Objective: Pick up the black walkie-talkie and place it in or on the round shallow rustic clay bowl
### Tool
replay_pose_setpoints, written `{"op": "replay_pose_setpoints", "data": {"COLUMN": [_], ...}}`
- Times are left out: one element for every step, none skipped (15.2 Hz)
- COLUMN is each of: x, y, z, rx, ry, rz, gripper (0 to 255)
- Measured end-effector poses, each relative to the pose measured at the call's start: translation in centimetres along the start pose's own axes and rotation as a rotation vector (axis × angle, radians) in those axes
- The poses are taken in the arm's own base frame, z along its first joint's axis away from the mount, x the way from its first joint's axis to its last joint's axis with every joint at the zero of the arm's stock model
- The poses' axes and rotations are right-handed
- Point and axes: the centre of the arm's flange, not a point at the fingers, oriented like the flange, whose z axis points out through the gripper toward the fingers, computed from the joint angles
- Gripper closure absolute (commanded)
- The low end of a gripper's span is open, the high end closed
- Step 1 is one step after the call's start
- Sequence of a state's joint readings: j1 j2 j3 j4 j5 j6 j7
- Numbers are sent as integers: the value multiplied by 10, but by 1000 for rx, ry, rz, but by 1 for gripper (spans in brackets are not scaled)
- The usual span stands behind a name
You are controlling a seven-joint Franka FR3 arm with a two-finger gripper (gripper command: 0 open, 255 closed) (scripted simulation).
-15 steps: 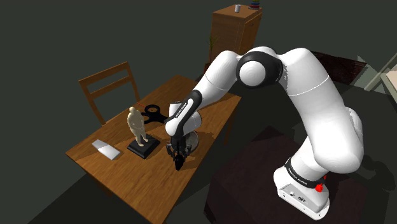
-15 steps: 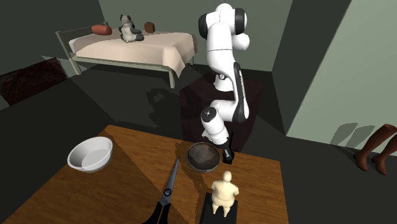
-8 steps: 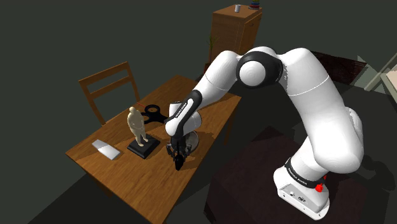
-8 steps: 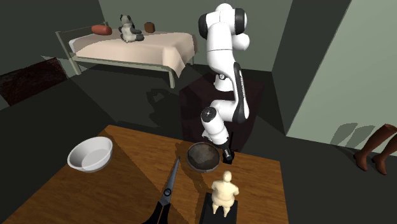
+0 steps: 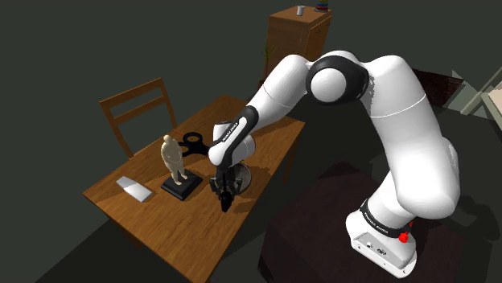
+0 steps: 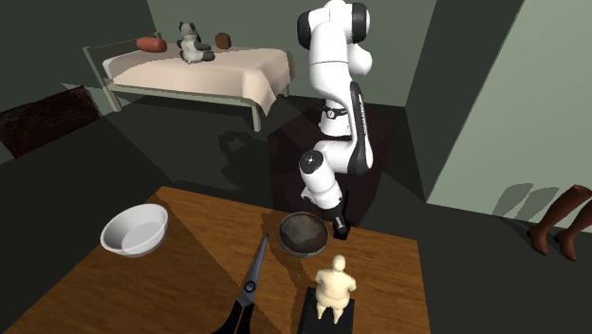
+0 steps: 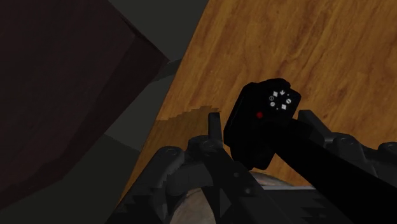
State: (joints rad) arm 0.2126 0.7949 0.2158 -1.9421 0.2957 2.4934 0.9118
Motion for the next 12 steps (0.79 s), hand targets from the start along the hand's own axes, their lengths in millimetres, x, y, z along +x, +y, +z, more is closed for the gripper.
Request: {"op": "replay_pose_setpoints", "data": {"x": [-2, -5, -7, -9, -11, -13, -14, -17, -19, -21, -24, -25], "y": [0, 0, 1, 2, 2, 2, 3, 2, 3, 4, 5, 4], "z": [-5, -10, -14, -20, -25, -30, -34, -39, -44, -50, -55, -58], "rx": [0, 0, 0, 0, 0, 0, 0, 0, 0, 0, 0, 0], "ry": [0, 0, 0, 0, 0, 0, 0, 0, 0, 0, 0, 0], "rz": [0, 0, 0, 0, 0, 0, 0, 0, 0, 0, 0, 0], "gripper": [255, 255, 255, 255, 255, 255, 255, 255, 255, 255, 255, 255]}}
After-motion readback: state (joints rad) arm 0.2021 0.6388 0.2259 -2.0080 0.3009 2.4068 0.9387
